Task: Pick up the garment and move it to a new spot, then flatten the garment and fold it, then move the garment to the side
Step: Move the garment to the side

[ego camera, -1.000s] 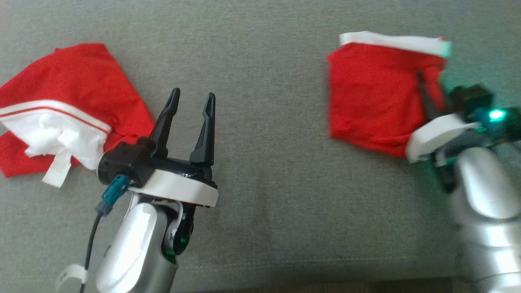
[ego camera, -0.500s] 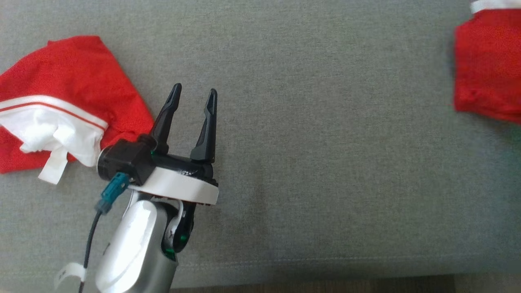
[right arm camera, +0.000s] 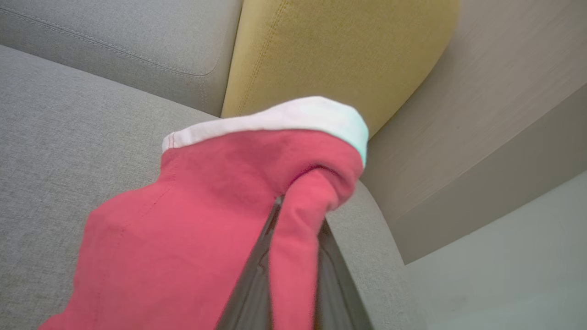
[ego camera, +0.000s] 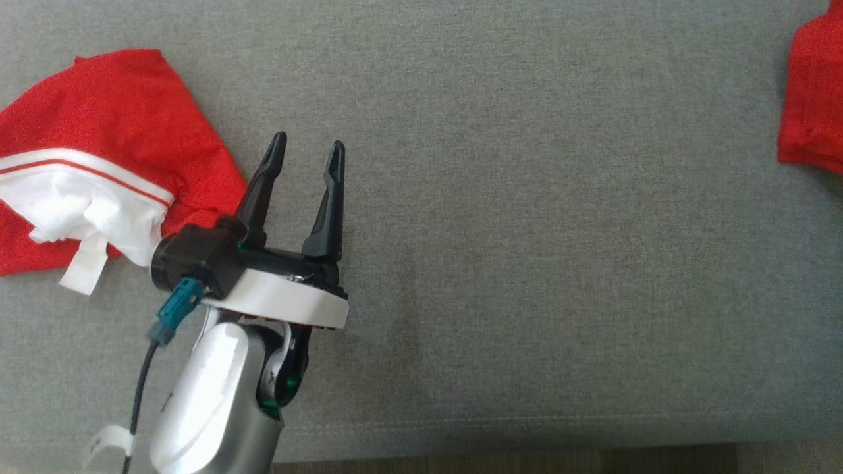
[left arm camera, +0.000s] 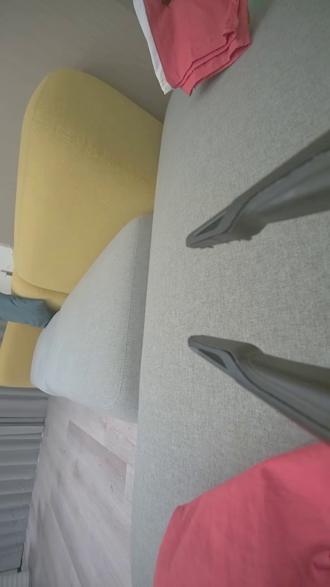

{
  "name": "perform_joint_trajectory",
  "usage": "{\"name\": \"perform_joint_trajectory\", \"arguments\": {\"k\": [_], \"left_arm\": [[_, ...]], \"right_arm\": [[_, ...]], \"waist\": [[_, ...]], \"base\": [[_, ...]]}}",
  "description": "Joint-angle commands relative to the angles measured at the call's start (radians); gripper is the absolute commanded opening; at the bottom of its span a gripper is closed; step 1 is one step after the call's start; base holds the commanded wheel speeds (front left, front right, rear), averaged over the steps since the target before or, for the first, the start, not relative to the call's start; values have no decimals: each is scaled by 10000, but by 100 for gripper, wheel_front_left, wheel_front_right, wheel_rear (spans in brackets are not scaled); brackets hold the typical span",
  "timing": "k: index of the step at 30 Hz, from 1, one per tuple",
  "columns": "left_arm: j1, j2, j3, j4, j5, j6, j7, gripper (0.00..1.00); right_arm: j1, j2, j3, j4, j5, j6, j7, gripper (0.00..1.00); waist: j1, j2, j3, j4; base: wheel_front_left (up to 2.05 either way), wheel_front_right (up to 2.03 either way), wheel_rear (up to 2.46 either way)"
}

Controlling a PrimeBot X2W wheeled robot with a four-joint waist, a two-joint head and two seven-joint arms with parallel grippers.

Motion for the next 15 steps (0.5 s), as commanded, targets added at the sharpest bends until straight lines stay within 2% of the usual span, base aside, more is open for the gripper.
{"name": "perform_joint_trajectory", "arguments": {"k": [1,2,3,15], "left_arm": [[-294,60,378,-351,134,-75,-49,100],[-300,60,393,-346,150,-87,-49,100],[-307,60,408,-342,164,-99,-49,100],[-376,60,385,-182,118,-131,-49,100]], "right_arm": [[29,-173,-9,-414,99,65,47,16],[20,-145,-50,-450,123,65,32,73],[8,-122,-97,-479,142,65,10,100],[-132,142,-306,-550,244,65,-638,100]], "waist": [[-1,0,28,-17],[-1,0,44,-25],[-1,0,58,-32],[-1,0,-175,-37]], "base": [[0,0,0],[0,0,0],[0,0,0],[0,0,0]]}}
